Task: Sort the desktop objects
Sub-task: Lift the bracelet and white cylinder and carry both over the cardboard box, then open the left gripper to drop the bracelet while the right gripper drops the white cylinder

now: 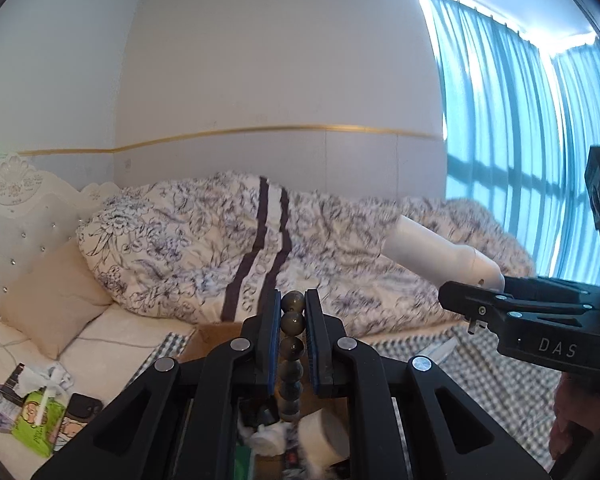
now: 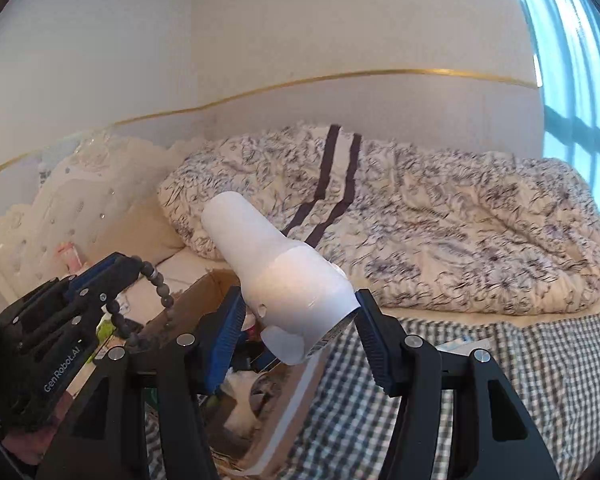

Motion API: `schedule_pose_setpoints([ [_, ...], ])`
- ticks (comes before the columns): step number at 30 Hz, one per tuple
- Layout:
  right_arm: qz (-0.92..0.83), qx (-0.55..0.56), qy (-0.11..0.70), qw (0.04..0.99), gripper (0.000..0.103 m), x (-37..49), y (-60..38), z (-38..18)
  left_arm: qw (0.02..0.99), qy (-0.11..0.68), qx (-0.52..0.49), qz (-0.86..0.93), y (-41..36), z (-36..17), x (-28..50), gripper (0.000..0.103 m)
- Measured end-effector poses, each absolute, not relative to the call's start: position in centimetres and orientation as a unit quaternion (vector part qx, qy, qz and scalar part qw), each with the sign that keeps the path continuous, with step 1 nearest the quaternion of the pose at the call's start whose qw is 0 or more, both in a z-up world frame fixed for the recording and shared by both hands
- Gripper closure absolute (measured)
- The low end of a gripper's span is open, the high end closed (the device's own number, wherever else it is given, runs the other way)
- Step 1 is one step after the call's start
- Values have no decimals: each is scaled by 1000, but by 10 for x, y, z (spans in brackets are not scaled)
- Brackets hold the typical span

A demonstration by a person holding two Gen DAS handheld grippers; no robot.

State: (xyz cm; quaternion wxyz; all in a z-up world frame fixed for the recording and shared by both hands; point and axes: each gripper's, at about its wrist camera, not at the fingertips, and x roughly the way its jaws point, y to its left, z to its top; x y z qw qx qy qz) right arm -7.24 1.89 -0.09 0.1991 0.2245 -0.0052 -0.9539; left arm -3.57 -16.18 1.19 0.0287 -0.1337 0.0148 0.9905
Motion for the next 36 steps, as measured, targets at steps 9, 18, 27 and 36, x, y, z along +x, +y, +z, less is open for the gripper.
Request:
schedule_pose_setpoints([
  [9, -932, 292, 17, 216, 47, -105, -21, -45, 10, 11, -248, 969, -189, -22, -83, 92],
  [18, -910, 338, 51, 236, 47, -117, -53, -85, -23, 3, -324, 946, -207, -60, -104, 92],
  [27, -900, 359, 57, 241, 47, -120, -67, -105, -35, 5, -333, 942, -214, -67, -105, 88],
  [36, -914, 319, 41, 247, 23, -106, -50, -93, -40, -4, -309, 950, -210, -50, -99, 78],
])
